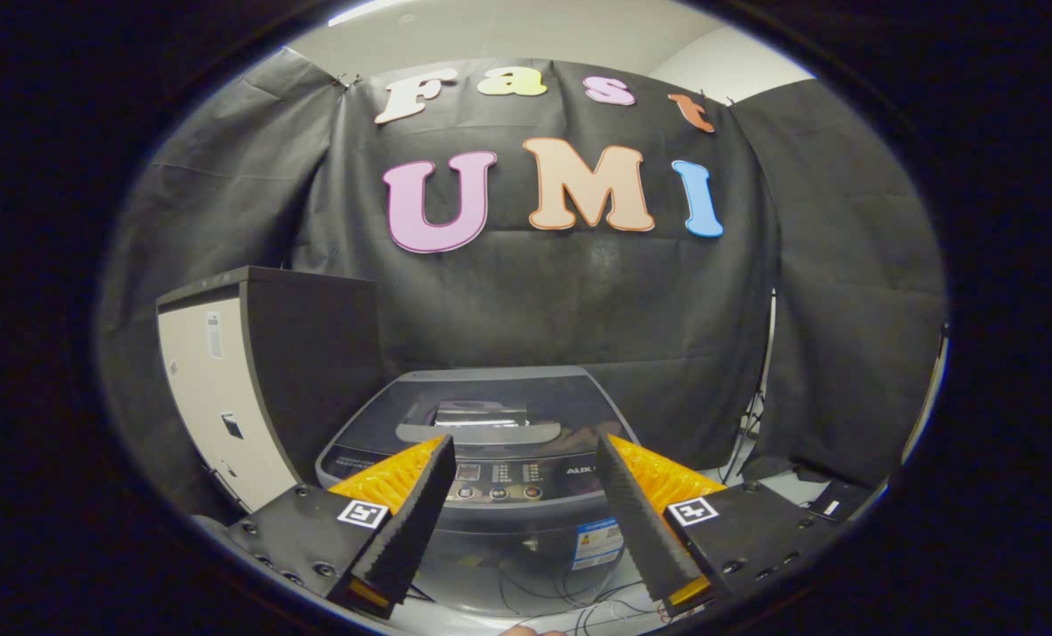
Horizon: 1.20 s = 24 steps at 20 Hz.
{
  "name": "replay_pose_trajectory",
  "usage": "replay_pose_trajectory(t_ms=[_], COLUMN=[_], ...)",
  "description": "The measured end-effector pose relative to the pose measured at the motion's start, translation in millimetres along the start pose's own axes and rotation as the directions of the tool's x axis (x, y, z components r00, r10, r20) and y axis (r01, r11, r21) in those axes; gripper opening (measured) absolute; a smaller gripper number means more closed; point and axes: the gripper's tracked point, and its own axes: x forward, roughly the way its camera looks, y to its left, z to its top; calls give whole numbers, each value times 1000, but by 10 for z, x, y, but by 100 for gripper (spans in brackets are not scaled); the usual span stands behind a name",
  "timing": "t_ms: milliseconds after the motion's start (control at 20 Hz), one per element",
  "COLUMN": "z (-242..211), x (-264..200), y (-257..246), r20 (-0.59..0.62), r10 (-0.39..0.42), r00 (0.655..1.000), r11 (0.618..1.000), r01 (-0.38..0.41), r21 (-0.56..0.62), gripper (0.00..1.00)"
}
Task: Put the clothes into the washing machine and then close the washing machine lid.
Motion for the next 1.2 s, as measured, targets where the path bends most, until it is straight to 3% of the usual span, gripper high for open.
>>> replay_pose_trajectory(t_ms=[300, 550, 1200], z=[-20, 3, -296], x=[-9, -15, 8], y=[108, 100, 92], r20=[3, 12, -48], r10=[4, -29, -39], r00=[1000, 999, 998], r11=[1000, 999, 999], r01=[-4, 30, 39], r21=[25, -30, -11], gripper=[99, 99, 99])
